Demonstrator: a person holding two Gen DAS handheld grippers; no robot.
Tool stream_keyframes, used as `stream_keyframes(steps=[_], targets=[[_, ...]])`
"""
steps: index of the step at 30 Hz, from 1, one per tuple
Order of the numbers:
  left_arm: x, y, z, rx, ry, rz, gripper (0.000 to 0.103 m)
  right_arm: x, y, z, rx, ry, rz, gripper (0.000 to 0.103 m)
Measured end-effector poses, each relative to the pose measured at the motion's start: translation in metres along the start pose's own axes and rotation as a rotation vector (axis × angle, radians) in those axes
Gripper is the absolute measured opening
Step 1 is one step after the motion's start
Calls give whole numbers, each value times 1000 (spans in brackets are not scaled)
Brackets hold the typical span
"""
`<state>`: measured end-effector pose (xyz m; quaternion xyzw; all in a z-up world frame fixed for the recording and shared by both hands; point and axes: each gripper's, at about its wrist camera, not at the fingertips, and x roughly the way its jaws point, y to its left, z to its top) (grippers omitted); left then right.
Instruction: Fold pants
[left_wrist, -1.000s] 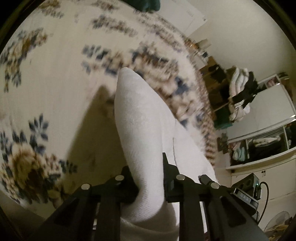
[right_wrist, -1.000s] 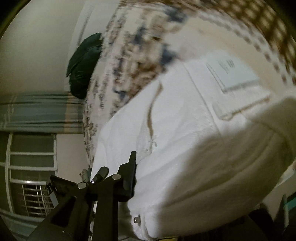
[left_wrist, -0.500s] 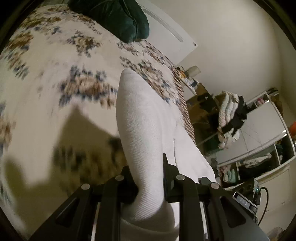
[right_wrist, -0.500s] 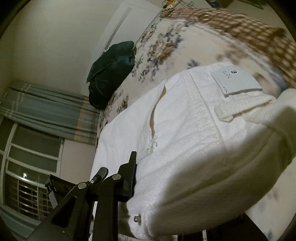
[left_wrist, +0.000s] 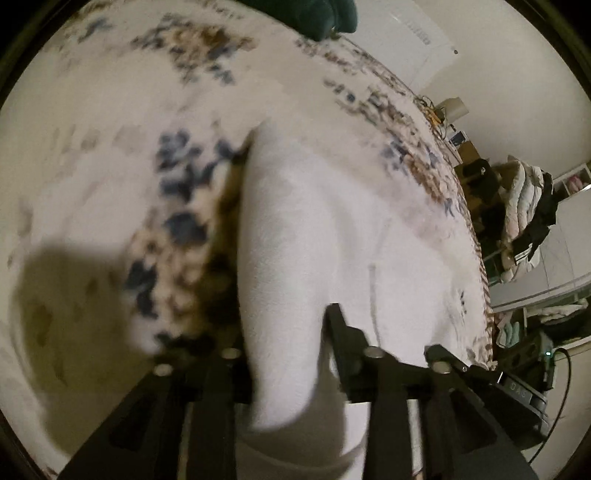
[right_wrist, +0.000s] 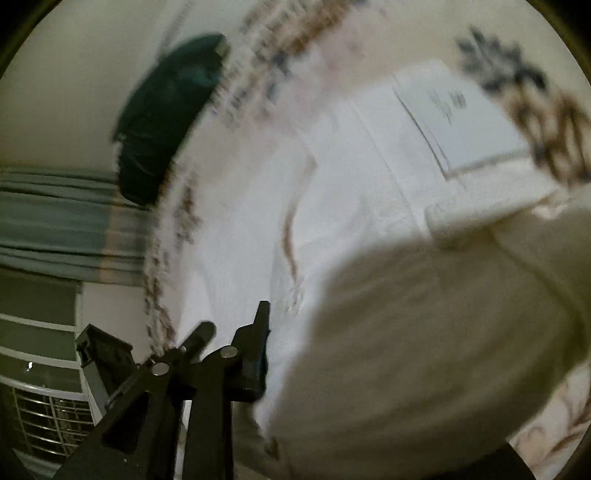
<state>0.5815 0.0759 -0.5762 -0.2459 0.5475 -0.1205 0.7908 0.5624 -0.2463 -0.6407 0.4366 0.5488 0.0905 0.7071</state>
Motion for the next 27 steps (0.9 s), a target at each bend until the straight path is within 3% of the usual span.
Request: stream_keyframes(steps=[1, 5, 11, 15, 18, 19, 20, 22, 27], targets=[[-4, 5, -7, -12, 11, 19, 46, -2, -6, -6, 17, 16, -10, 46], [-27, 15, -30, -43, 21, 38, 47, -20, -19, -26, 17, 34, -67, 53], [-33, 15, -45, 53, 12, 165, 62, -20, -16, -37, -83, 50, -240, 56], [-33, 5, -44, 100, 17, 226, 62, -20, 2, -39, -153, 46, -336, 58], [-44, -20, -41, 181, -6, 305, 62, -37, 29, -44, -233, -15, -460, 76], [-47, -27, -41, 203, -13, 322, 70, -42, 39, -46, -265, -38, -499, 89], [-50, -34, -42, 222, -17, 339, 87, -47, 45, -48, -287, -57, -530, 101], [-55, -46, -44, 248, -28, 354, 98, -59, 58, -54, -336, -114, -607, 103], [-78, -74, -51, 303, -71, 431, 99, -93, 79, -64, -374, -209, -677, 103]])
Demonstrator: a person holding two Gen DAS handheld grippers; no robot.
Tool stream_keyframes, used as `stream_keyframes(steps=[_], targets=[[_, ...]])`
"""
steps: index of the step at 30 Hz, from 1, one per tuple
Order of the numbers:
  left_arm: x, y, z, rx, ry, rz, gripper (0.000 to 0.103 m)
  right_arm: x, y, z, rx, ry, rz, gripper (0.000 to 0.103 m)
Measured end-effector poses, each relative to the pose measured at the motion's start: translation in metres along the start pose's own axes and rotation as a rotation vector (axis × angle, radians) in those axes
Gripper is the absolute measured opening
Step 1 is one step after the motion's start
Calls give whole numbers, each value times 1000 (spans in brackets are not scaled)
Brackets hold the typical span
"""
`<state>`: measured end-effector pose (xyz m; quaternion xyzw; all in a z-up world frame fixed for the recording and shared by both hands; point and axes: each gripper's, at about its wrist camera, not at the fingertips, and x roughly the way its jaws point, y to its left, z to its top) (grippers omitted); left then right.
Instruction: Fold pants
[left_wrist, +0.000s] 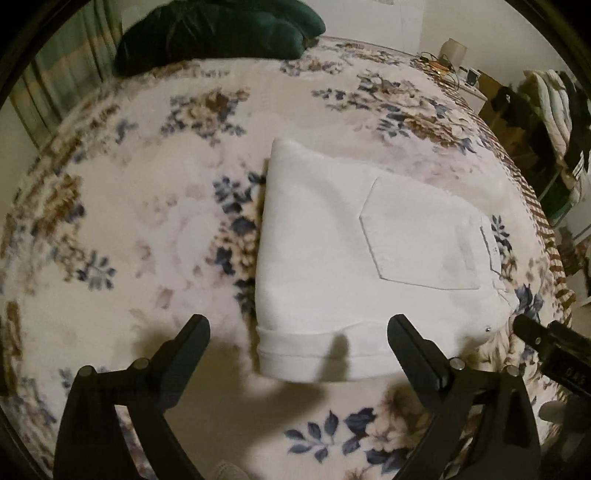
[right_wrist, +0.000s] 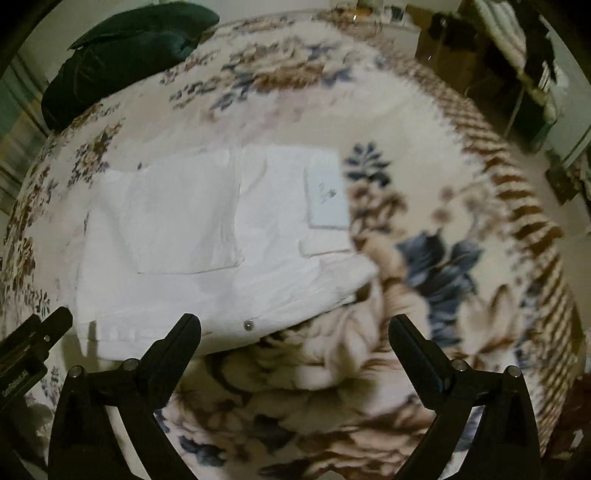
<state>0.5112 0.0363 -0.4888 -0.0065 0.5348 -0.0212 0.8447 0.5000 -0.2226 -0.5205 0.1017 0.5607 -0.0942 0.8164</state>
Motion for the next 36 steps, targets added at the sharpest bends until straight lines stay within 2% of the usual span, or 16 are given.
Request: stream_keyframes(steps=[7, 12, 19, 25, 31, 36], targets=[[-77, -16, -4, 8, -77, 33, 99, -86, -5, -9, -19, -88, -14, 103], [-151, -34, -16, 16, -136, 41, 99, -177, -13, -27, -62, -167, -7, 103], [-265, -56, -46, 13, -220, 46, 99, -316, -34, -67, -108, -273, 25, 103], [-356, -71, -81, -6, -260, 42, 99, -425, -54, -106, -139, -361, 39, 103], [-430, -79, -112, -23, -308, 59, 99, -515, -68, -147, -166, -415, 80, 103], [-476, -82, -130, -40, -340, 64, 99, -576, -77, -175, -186, -450, 90, 103]])
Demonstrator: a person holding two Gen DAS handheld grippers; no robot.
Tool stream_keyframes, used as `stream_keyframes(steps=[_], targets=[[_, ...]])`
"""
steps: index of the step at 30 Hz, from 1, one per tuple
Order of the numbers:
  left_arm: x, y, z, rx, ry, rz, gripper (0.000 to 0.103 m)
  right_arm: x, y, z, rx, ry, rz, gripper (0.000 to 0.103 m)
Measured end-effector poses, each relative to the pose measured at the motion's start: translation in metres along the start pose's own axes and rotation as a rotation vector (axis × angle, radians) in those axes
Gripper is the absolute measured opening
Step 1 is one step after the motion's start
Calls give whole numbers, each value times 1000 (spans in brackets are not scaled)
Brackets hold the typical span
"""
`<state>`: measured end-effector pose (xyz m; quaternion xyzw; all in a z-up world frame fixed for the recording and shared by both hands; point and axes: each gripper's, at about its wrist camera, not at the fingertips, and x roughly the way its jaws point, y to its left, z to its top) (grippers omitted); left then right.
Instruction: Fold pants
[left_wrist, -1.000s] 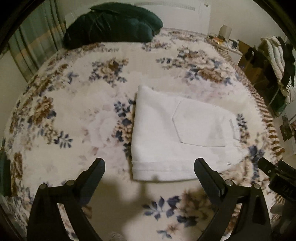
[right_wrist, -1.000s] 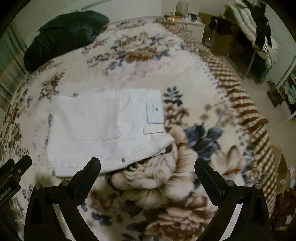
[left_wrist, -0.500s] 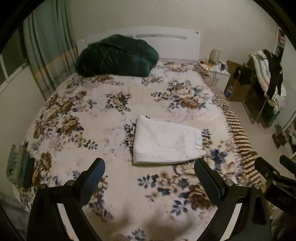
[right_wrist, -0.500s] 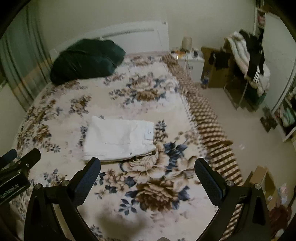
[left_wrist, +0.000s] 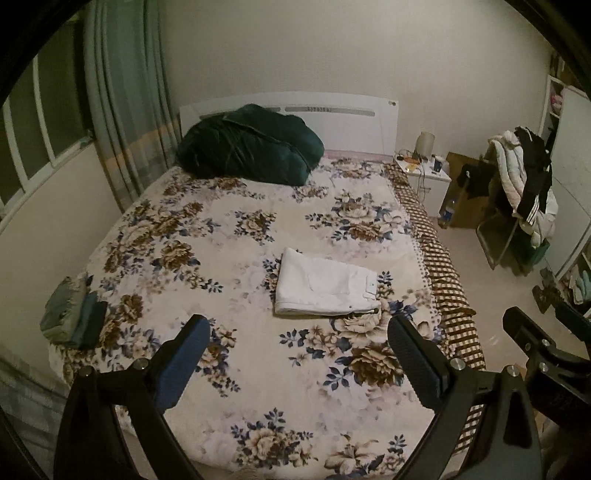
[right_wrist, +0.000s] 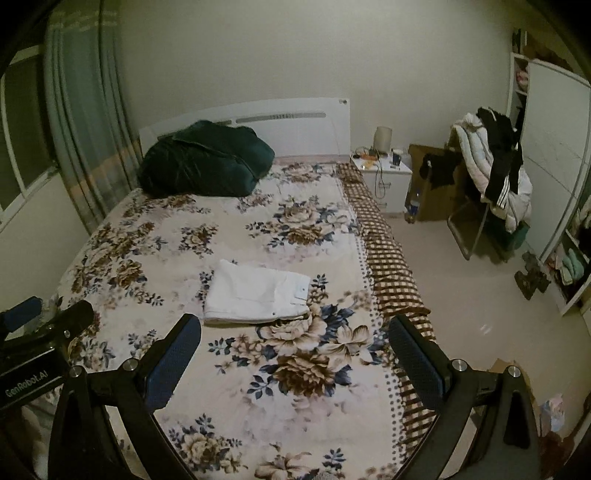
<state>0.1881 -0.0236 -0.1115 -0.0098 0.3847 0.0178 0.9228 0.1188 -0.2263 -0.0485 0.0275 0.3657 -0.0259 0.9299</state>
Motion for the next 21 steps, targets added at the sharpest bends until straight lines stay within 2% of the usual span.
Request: stream_keyframes(steps=[5, 9, 10, 21], targets=[[-40, 3, -3, 3, -37, 6, 99, -52, 2, 1, -21, -27, -9, 103], [-57, 9, -6, 6, -53, -1, 99, -80, 6, 0, -31, -30, -6, 103], [-60, 9, -7, 2, -55, -2, 103, -86, 7, -1, -35, -37, -9, 103], [-76, 18, -17, 10, -71, 5, 103, -102, 17, 1, -36, -58, -3, 103]])
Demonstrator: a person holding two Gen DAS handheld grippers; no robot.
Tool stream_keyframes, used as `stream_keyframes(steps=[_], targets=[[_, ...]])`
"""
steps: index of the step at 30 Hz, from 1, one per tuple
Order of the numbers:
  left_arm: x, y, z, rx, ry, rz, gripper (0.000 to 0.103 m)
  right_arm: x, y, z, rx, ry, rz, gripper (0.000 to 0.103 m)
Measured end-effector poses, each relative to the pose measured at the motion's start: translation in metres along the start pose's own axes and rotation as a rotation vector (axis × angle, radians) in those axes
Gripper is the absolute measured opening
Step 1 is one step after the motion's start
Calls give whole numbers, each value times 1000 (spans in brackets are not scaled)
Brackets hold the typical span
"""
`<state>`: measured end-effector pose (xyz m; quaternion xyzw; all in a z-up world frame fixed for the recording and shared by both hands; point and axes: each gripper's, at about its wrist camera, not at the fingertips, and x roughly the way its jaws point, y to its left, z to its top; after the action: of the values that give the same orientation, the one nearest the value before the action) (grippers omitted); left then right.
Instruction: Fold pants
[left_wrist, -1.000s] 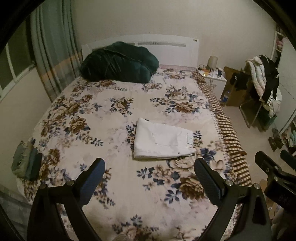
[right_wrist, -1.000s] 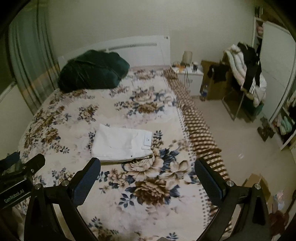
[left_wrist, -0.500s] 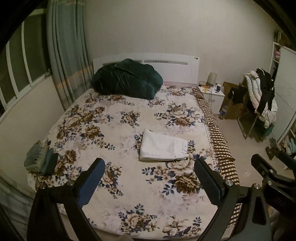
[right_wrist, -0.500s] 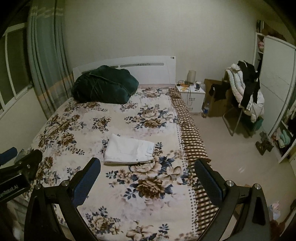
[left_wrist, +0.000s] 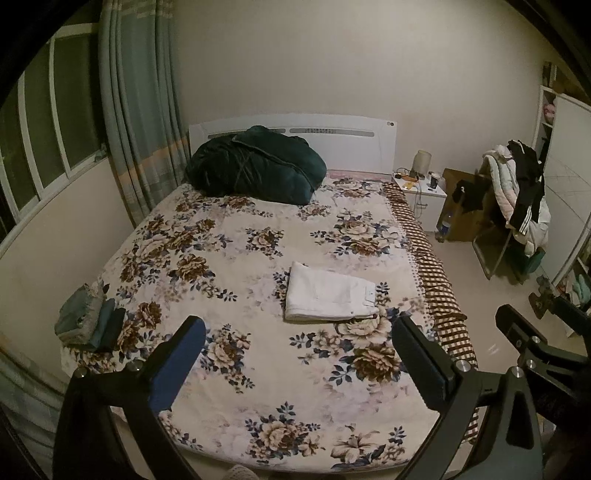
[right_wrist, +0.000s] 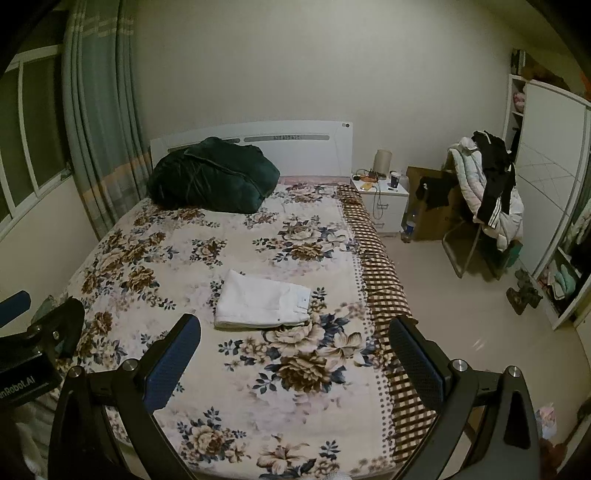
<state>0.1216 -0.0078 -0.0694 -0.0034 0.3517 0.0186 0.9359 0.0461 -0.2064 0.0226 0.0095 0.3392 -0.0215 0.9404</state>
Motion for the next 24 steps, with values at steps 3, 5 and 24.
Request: stream_keyframes(steps=[3, 5, 24], targets=[[-2, -1, 0, 1, -3, 6, 103, -3, 1, 1, 1, -4, 0, 103], [-3, 0, 0, 1, -3, 5, 103, -3, 2, 2, 2, -3, 1, 103], [-18, 4, 3, 9, -14, 15, 103, -10, 6, 10, 11, -14, 15, 103]])
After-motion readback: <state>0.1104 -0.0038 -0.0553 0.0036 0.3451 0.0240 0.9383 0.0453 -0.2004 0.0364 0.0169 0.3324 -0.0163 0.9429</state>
